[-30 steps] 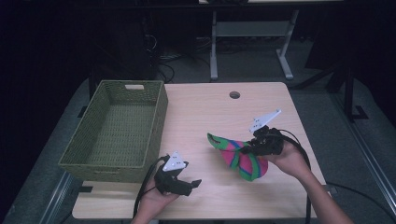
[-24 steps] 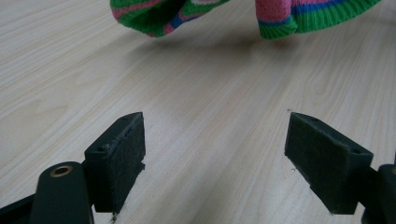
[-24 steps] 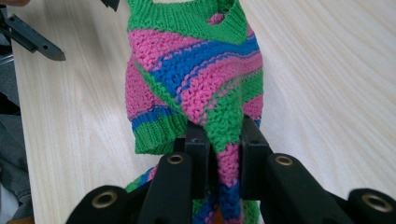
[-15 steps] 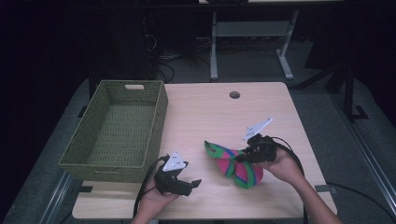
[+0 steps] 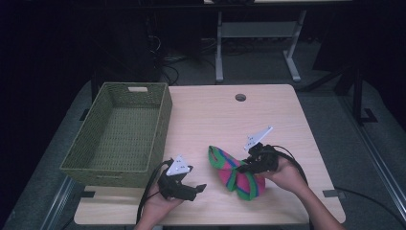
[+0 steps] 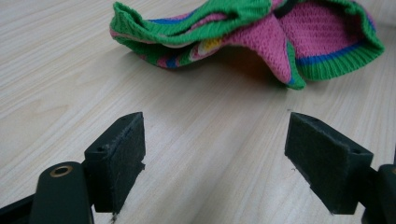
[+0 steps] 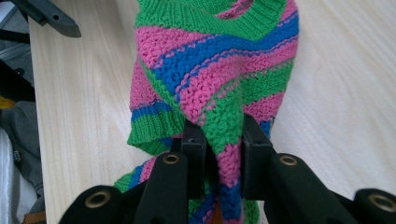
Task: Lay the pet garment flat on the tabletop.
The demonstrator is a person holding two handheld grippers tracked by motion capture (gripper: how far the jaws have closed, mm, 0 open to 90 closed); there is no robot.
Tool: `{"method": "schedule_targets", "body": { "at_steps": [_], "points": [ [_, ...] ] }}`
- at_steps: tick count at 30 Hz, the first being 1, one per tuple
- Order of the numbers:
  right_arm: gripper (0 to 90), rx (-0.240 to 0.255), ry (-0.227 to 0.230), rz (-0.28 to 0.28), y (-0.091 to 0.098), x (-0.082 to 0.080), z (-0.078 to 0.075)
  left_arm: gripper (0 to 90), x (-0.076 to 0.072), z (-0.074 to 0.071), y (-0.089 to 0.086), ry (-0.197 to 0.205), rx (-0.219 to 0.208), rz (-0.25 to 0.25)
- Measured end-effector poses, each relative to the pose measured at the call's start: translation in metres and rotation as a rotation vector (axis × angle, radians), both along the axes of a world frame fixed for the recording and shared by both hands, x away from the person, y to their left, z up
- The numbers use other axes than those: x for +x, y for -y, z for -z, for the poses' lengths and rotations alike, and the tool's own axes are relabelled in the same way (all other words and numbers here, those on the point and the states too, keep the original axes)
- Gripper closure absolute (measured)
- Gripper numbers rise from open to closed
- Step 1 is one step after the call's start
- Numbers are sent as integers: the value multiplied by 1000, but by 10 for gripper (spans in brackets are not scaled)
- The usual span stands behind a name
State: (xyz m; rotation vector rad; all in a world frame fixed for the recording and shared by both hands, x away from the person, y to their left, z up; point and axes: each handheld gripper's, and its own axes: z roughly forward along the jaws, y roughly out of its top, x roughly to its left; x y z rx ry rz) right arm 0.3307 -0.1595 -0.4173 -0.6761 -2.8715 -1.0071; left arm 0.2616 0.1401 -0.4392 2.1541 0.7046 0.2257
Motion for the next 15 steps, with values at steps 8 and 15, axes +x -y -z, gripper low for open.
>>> {"method": "schedule_targets", "body": {
  "at_steps": [8, 15],
  "points": [
    [711, 3, -26, -14, -3, 0, 8, 199, 0, 0, 0, -1, 0, 0],
    [599, 11, -57, -24, -6, 1, 12, 199, 0, 0, 0, 1, 5, 6]
  ]
}}
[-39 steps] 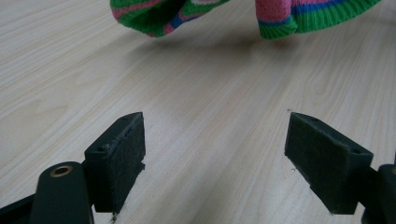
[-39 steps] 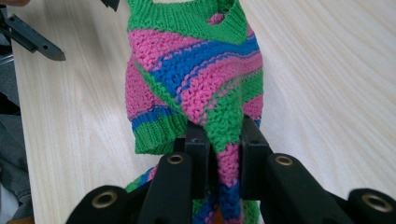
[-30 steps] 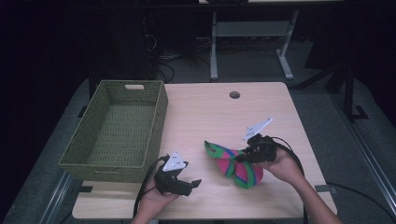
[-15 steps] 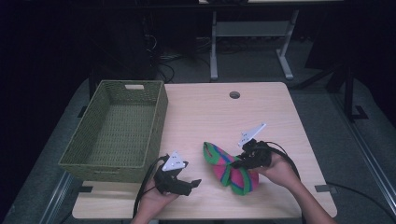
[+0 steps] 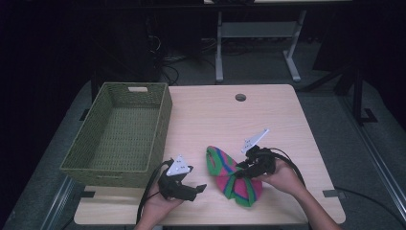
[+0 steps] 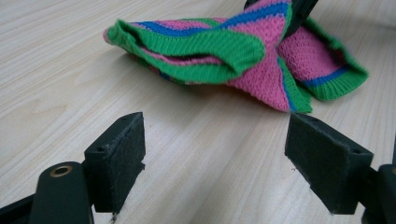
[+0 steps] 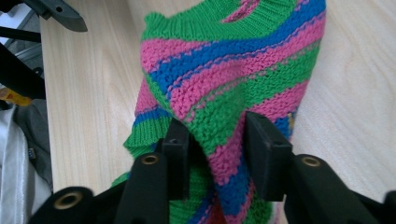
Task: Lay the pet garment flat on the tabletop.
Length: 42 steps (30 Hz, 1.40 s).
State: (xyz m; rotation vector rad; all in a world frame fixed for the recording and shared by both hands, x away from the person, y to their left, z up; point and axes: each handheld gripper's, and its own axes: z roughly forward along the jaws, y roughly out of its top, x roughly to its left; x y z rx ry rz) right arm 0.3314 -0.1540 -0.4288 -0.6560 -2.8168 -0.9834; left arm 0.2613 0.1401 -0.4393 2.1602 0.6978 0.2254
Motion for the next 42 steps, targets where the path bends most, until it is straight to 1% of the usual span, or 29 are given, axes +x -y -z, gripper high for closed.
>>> {"method": "schedule_targets", "body": {
  "at_steps": [1, 2, 4, 5, 6, 7, 8, 9, 14, 16, 17, 20, 22, 27, 32, 33, 34, 35, 36, 37, 38, 42],
  "points": [
    [599, 0, 0, 0, 0, 0, 0, 199, 0, 0, 0, 0, 0, 0],
    [574, -1, -4, 1, 0, 0, 1, 199, 0, 0, 0, -3, -7, -5],
    [527, 5, -12, 6, 0, 0, 2, 199, 0, 0, 0, -3, -5, -3],
    [527, 5, -12, 6, 0, 0, 2, 199, 0, 0, 0, -3, -5, -3],
    [501, 3, -26, 8, -1, -2, 4, 199, 0, 0, 0, -2, 0, 1],
    [501, 3, -26, 8, -1, -2, 4, 199, 0, 0, 0, -1, 1, 2],
    [490, 3, -13, -5, -1, -1, 6, 199, 0, 0, 0, -1, 1, 2],
    [476, -2, -21, -3, -1, -3, 7, 199, 0, 0, 0, -2, -5, -1],
    [392, -12, -10, -11, -1, -10, 12, 199, 0, 0, 0, -3, -4, -1],
    [385, -9, -11, -17, -1, -11, 13, 199, 0, 0, 0, -4, -5, -1],
    [375, -7, -18, -17, -1, -13, 13, 199, 0, 0, 0, -4, -5, -1],
    [341, -11, -4, -18, 0, -18, 12, 199, 0, 0, 0, -4, -3, 0],
    [340, -8, 11, -24, -1, -22, 9, 199, -1, 0, 0, -2, -3, 0],
    [347, 2, 21, -40, -6, -25, 4, 199, -1, 0, 0, -6, -6, -2],
    [421, 6, 26, -69, -17, -24, -2, 199, -1, 0, 0, -4, -6, 0],
    [421, 6, 26, -69, -17, -24, -2, 199, -1, 0, 0, -5, -6, -1],
    [452, 11, 26, -73, -21, -23, -2, 199, -1, 0, 0, -5, -6, 0],
    [452, 11, 26, -73, -21, -23, -2, 199, -1, 0, 0, -5, -6, 0],
    [462, 5, 22, -69, -25, -22, -2, 199, -1, 0, 0, -3, 0, 4],
    [462, 5, 22, -69, -25, -22, -2, 199, -1, 0, 0, -3, 0, 4],
    [481, -2, 28, -77, -28, -21, -1, 199, -1, 0, 0, -4, -7, 0],
    [498, -12, 27, -84, -33, -20, 0, 199, -2, 0, 0, -4, -4, 2]
  ]
}}
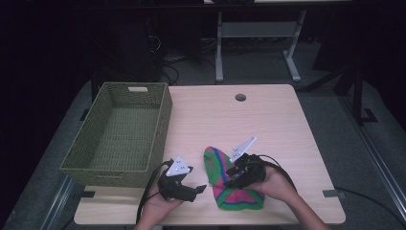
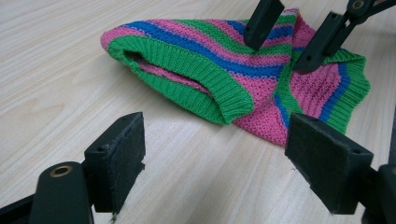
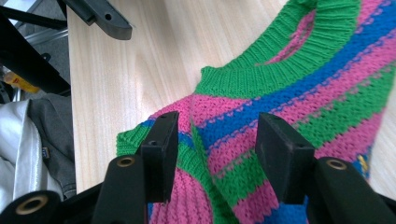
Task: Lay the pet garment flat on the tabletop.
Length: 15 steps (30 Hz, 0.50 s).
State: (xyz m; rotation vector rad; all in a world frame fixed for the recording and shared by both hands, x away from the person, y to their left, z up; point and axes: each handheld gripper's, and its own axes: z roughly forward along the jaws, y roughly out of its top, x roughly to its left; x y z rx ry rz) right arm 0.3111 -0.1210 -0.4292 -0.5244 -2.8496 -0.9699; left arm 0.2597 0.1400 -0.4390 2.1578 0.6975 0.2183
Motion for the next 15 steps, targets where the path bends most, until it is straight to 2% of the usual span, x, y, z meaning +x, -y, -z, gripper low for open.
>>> {"method": "schedule_targets", "body": {
  "at_steps": [4, 15],
  "points": [
    [521, -26, 8, -17, -5, 1, 6, 199, 0, 0, 0, 1, 1, 2],
    [571, -44, 8, -12, -7, 2, 14, 199, 0, 0, 1, 1, 6, 6]
  ]
}}
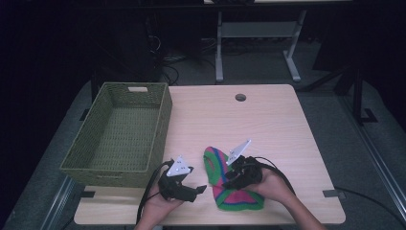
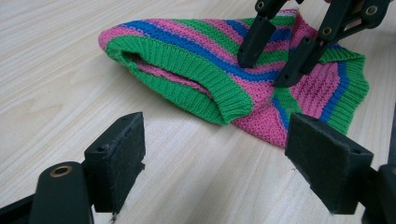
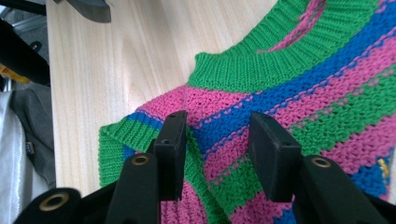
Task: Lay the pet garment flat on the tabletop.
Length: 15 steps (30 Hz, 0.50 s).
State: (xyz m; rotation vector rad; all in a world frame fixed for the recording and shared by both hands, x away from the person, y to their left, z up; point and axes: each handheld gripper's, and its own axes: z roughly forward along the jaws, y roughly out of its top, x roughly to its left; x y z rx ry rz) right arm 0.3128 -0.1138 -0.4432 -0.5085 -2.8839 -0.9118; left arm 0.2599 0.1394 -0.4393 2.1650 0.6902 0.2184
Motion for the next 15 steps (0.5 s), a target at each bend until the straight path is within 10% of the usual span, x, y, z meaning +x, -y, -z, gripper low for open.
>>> {"method": "schedule_targets", "body": {
  "at_steps": [15],
  "points": [
    [634, -20, 76, 2, -6, -11, 8, 199, -1, 0, 1, -3, 0, 0]
  ]
}}
